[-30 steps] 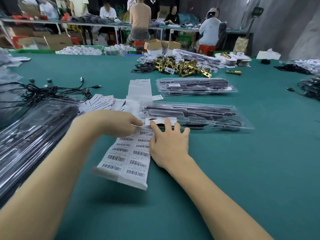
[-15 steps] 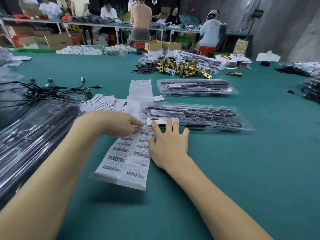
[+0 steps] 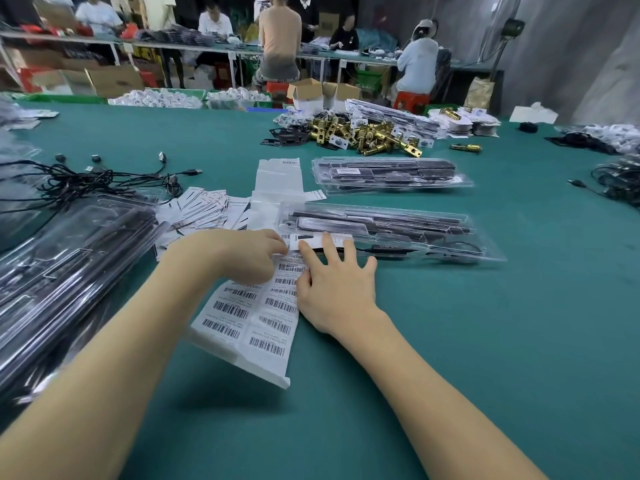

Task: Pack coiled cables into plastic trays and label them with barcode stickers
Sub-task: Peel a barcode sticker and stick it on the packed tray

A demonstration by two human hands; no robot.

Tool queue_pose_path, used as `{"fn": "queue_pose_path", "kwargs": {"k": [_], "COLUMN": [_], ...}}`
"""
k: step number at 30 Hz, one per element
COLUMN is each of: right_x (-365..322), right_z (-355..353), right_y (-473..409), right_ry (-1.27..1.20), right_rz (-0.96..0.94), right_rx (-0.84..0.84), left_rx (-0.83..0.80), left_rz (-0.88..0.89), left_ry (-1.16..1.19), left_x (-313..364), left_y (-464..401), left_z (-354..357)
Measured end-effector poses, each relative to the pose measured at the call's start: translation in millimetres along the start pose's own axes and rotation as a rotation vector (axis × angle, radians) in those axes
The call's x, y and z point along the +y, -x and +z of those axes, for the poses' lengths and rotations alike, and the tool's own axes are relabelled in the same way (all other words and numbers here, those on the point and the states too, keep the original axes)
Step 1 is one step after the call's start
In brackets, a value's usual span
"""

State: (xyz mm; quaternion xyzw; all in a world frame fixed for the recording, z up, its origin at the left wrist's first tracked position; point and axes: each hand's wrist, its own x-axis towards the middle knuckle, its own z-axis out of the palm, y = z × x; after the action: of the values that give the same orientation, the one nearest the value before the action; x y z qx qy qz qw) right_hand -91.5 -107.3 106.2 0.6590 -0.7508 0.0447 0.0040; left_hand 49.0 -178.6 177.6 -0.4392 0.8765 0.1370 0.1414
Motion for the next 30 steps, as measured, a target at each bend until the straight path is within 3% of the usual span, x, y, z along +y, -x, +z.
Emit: {"fn": "queue_pose_path", "kwargs": {"k": [16,22,25,30], "right_x": [-10.2,-7.2,-7.2,-7.3], "right_z": [-5.2,-2.1,1.4,1.7], "right_y": [-6.6,-4.8,-3.5,-3.5], "right_ry": [0.008,0.001,-0.037,-0.055], "right_rz": [0.044,0.024,0.029,0.033], "right_rx": [-0.041,-0.012,-0.017,-0.027], "left_rx": [0.041,0.28,0.349,0.325], "left_rz": [0.034,0.036,0.062,0.057], "left_ry": [0.25,0.507,0.427,0.378], "left_x": [-29.6,-37.9,-37.4,-38.1], "left_y": [-4.4,-10.3,-14.2,-18.1], "left_z": [0.3,2.4,7.0,10.5]}}
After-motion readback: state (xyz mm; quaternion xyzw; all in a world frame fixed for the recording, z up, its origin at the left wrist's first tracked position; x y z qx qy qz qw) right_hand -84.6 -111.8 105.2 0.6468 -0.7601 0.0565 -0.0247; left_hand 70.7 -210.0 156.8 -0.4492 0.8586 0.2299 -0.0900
